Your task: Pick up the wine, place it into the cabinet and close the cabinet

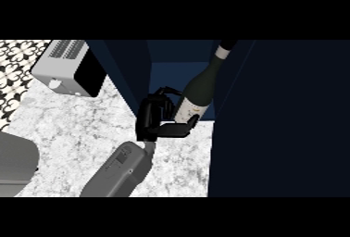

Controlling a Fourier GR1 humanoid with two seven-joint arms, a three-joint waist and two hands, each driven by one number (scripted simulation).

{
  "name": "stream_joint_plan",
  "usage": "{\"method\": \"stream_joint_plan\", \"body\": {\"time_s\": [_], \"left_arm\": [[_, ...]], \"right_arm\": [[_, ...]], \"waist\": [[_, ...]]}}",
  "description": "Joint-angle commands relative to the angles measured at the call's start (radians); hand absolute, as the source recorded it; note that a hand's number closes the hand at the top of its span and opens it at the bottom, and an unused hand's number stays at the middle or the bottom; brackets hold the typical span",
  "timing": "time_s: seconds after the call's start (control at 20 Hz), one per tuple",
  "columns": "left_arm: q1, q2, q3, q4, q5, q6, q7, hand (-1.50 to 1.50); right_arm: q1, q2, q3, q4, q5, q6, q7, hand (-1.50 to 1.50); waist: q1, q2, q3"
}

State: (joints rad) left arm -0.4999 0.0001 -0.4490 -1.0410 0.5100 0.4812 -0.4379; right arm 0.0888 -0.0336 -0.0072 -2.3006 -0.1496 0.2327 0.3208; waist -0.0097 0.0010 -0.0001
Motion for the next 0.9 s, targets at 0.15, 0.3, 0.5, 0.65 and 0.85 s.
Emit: {"method": "stream_joint_plan", "body": {"time_s": [0.15, 0.3, 0.5, 0.65, 0.85], "left_arm": [[-0.1, 0.0, 0.053, 0.204, 0.063, -0.051, -0.067, 1.5], [0.006, 0.0, -0.012, 0.145, 0.113, -0.032, -0.125, 1.5], [-0.046, 0.0, 0.052, 0.302, 0.206, -0.187, -0.227, 1.5], [-0.116, 0.0, 0.032, 0.39, 0.288, -0.191, -0.243, 1.5], [-0.159, 0.0, 0.072, 0.49, 0.267, -0.286, -0.28, 1.5]], "right_arm": [[0.021, -0.003, 0.006, -0.08, -0.034, -0.017, 0.083, -1.5], [-0.079, -0.006, -0.007, 0.018, 0.015, -0.036, 0.05, -1.5], [-0.014, -0.016, -0.043, 0.013, -0.043, 0.01, 0.003, -1.5], [-0.001, -0.04, -0.072, -0.011, -0.089, 0.029, 0.027, -1.5], [0.061, 0.023, 0.022, -0.008, 0.025, 0.018, -0.033, -1.5]], "waist": [[-0.004, 0.001, 0.0], [0.003, 0.0, 0.0], [-0.005, 0.002, 0.0], [-0.012, 0.003, -0.001], [-0.009, 0.002, 0.0]]}}
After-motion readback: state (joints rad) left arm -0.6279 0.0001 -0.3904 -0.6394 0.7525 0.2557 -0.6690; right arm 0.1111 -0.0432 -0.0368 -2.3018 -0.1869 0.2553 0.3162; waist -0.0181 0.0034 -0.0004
